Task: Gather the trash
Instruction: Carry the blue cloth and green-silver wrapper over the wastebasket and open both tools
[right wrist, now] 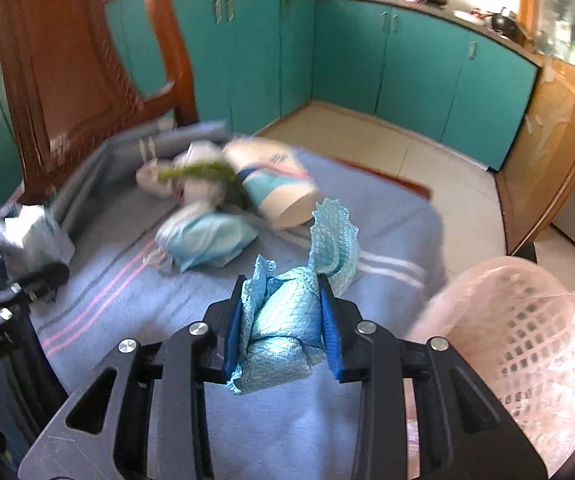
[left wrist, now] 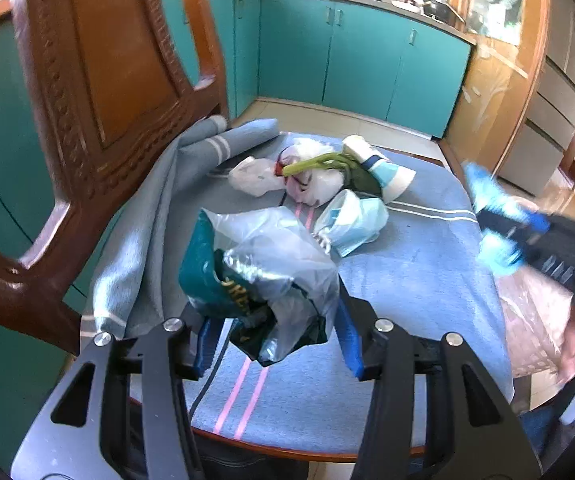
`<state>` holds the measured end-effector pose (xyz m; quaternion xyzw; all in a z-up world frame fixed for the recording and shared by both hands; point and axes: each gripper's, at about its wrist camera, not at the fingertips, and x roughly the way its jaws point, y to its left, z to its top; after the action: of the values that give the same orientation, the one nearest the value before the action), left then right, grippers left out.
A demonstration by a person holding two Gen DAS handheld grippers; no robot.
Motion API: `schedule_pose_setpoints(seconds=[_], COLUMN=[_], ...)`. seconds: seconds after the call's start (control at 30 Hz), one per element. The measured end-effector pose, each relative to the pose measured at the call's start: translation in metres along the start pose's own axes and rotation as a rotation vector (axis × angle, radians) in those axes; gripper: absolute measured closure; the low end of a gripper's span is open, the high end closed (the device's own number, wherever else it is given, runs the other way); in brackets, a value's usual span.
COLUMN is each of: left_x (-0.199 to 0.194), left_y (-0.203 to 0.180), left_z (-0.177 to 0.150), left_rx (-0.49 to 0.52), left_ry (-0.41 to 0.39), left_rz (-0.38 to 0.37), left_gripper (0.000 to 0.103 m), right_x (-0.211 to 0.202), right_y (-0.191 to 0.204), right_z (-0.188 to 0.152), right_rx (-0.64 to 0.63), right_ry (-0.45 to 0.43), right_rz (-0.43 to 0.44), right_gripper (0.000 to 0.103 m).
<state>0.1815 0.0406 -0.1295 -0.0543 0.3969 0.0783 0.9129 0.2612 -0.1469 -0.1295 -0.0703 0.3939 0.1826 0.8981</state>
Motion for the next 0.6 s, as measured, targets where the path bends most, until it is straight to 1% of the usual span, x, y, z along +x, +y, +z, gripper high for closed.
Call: schedule_pose_setpoints(seconds=[0.03,0.13,0.27,0.33,0.37,0.4,0.43,0.47,0.5,0.53,0.6], left_x=[-0.001,-0.004,-0.006,-0.009,-0.011,-0.013,-0.014,-0.015,-0.015,-0.015,-0.013], left_y=[-0.006,-0.024,-0.06,-0.082,-0.097,-0.11,-0.128,-0.139,-0.154,-0.167,-0.193], left_z=[0.001,0.007,0.016,0.02,0.021,0.022,0.023,0.022,0.021,0.019,0.016], left_rx=[0.015,0.046,0.104,0.133,0.154,0.173,0.203,0.223,0.245,0.266,0.304], left_ry=[-0.004,-0.011,-0.018,-0.018,-0.017,-0.017,-0.018,-0.018,-0.017,-0.013,0.001], left_rz=[-0.007,-0.044,-0.123,-0.174,-0.22,-0.253,-0.291,-0.309,-0.326,-0.345,-0.392], left_gripper=[0.052,0.052,0.052,0.052,0.052,0.052,0.052,0.052,0.052,0.052,0.052], right_x=[-0.007,-0.037,-0.064,-0.072,-0.074,-0.076,-0.077,-0.076,-0.075,-0.073,-0.071], right_y=[-0.007,-0.045,-0.096,-0.125,-0.136,-0.147,-0.158,-0.166,-0.173,-0.182,-0.189], right_z=[0.001,0.002,-0.01,-0.021,-0.027,-0.033,-0.04,-0.046,-0.052,-0.059,-0.066], right_rx=[0.017,0.106,0.223,0.3,0.328,0.355,0.373,0.382,0.392,0.417,0.452], right_ry=[-0.015,-0.084,-0.119,-0.106,-0.097,-0.084,-0.062,-0.037,-0.011,0.019,0.04], right_rz=[-0.001,-0.024,-0.077,-0.123,-0.151,-0.204,-0.286,-0.348,-0.378,-0.381,-0.359], right_gripper=[0.069,0.069,0.069,0.069,0.069,0.069,0.069,0.069,0.069,0.069,0.069])
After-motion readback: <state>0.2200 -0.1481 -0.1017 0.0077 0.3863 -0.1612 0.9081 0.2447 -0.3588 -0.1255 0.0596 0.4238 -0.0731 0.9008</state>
